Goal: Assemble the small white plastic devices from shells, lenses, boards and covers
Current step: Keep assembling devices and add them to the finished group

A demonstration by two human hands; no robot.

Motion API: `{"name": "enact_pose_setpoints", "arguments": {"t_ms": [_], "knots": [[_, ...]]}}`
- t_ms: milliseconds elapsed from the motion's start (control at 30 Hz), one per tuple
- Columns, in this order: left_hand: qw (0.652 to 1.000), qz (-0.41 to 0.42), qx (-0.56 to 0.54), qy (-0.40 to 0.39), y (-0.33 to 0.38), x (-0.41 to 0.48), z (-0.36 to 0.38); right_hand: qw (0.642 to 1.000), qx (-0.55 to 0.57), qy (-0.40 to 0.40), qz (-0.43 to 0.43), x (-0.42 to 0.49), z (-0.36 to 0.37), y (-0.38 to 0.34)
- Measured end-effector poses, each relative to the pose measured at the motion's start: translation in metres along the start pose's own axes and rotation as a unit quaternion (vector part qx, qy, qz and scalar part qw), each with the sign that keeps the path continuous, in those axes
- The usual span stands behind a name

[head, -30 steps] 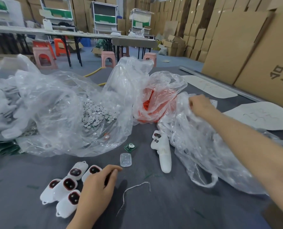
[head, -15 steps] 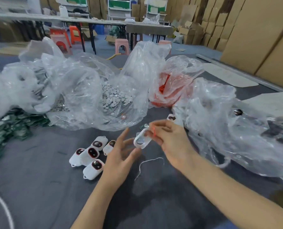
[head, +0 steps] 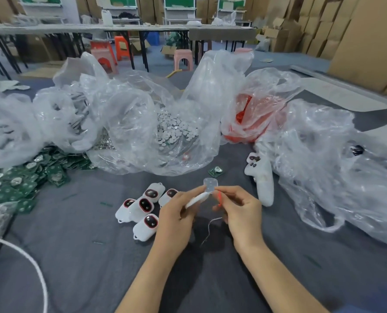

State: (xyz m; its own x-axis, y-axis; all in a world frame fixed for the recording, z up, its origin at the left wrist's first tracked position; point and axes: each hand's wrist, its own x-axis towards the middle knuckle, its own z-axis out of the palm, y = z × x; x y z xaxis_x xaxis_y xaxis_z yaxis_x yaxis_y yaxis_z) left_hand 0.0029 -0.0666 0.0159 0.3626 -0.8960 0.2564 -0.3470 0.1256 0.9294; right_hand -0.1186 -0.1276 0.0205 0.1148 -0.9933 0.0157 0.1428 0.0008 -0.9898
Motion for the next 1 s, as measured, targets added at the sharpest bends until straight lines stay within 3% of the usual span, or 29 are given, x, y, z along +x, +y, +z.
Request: {"name": "enact_pose_setpoints", "arguments": {"t_ms": [133, 300, 400, 500, 633, 700, 833, 933, 1000], "knots": [[0.999, 0.021, 0.045, -0.007, -0.001, -0.001, -0.004, 1.0, 0.008, -0.003, -0.008, 0.002, -0.005, -0.002], [0.989, 0.057, 0.127, -0.041, -0.003, -0.005, 0.0, 0.987, -0.156, -0.03, -0.03, 0.006, -0.01, 0.002], [0.984, 0.073, 0.158, -0.05, -0.004, -0.004, 0.001, 0.957, -0.276, -0.027, -0.088, 0.009, -0.013, 0.003], [0.979, 0.071, 0.182, -0.061, -0.005, -0.004, 0.001, 0.899, -0.414, -0.015, -0.142, 0.01, -0.014, 0.005], [0.968, 0.087, 0.217, -0.092, -0.009, -0.009, 0.002, 0.919, -0.369, -0.006, -0.138, 0.013, -0.018, 0.001], [0.974, 0.077, 0.202, -0.067, -0.01, -0.011, 0.002, 0.925, -0.36, -0.049, -0.107, 0.014, -0.023, -0.003], [0.953, 0.034, 0.298, 0.033, -0.008, -0.012, 0.006, 0.884, -0.43, -0.132, -0.126, 0.011, -0.033, 0.0], [0.918, -0.007, 0.397, -0.009, -0.006, -0.012, 0.011, 0.881, -0.432, -0.103, -0.162, 0.008, -0.036, 0.005], [0.919, 0.004, 0.394, -0.017, -0.008, -0.012, 0.01, 0.895, -0.407, -0.08, -0.166, 0.007, -0.036, 0.005]]}}
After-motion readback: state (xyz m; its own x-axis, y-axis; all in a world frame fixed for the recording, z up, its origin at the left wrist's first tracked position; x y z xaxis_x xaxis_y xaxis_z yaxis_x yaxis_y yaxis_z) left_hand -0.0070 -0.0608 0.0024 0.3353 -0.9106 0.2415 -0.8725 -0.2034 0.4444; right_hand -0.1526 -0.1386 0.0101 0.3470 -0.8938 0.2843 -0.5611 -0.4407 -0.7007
